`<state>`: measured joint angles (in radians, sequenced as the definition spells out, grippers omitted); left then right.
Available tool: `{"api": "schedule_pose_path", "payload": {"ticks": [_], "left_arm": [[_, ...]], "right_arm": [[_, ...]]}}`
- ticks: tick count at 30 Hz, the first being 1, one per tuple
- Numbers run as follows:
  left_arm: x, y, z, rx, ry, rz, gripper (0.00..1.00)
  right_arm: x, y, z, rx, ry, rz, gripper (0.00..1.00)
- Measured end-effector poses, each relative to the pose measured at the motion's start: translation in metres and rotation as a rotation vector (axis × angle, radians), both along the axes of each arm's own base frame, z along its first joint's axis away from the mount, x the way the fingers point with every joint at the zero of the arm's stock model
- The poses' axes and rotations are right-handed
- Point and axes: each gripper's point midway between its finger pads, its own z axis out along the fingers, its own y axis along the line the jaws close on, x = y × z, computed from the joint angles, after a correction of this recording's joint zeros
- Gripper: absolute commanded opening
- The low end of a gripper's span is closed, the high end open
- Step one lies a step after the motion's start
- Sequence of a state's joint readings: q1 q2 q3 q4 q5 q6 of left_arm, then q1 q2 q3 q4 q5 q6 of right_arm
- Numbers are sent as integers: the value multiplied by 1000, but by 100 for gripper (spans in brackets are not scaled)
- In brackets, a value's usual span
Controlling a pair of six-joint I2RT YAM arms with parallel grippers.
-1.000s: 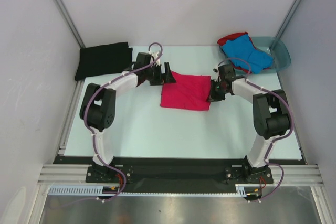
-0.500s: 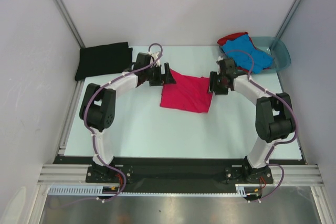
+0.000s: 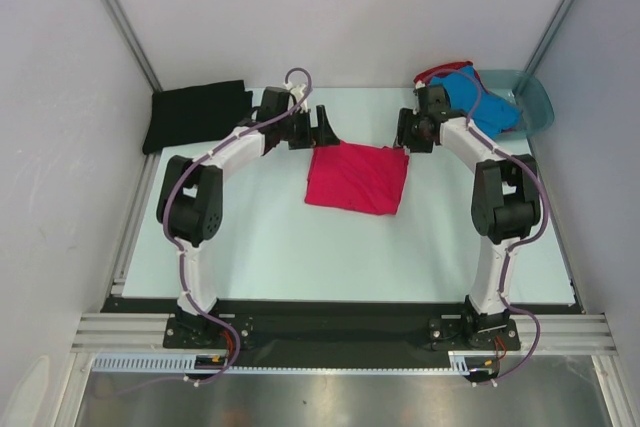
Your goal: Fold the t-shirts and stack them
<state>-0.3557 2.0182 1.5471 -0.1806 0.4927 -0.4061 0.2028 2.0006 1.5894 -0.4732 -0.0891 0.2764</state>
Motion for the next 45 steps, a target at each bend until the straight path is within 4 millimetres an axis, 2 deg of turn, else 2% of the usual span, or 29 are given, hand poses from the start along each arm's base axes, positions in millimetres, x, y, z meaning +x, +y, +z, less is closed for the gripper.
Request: {"api": "schedule_pose_path", "payload": {"ticks": [4, 9, 13, 16, 19, 22, 26, 30, 36, 40, 43, 45], "left_arm": [[-2, 1, -10, 14, 23, -4, 95], [-2, 1, -10, 14, 24, -5, 94], [-3, 1, -10, 15, 21, -13, 95], [-3, 1, -10, 15, 22, -15, 94], [-4, 1, -11, 15, 24, -15, 94], [-5, 1, -11, 17, 28, -15, 95], [-5, 2, -13, 22, 34, -17, 95], [-6, 2, -17, 26, 39, -19, 95], [-7, 2, -21, 32, 53, -19, 94], [-8, 3, -23, 35, 59, -19, 94], [-8, 3, -25, 36, 63, -19, 95], [-8, 3, -27, 38, 66, -19, 94]], "right_arm": [[-8, 0, -8, -3, 37, 4, 58], [-14, 1, -14, 7, 60, 14, 57], [-20, 5, -19, 14, 82, 28, 53], [-24, 6, -23, 20, 95, 35, 43], [-26, 8, -26, 30, 105, 42, 25], [-26, 11, -30, 40, 113, 50, 14], [-19, 15, -38, 49, 126, 59, 10], [-9, 18, -38, 55, 119, 64, 9], [12, 17, -22, 54, 59, 65, 8], [24, 9, -15, 39, 31, 46, 8], [27, -1, -18, 15, 32, 22, 9], [28, -5, -23, 2, 40, 10, 15]]}}
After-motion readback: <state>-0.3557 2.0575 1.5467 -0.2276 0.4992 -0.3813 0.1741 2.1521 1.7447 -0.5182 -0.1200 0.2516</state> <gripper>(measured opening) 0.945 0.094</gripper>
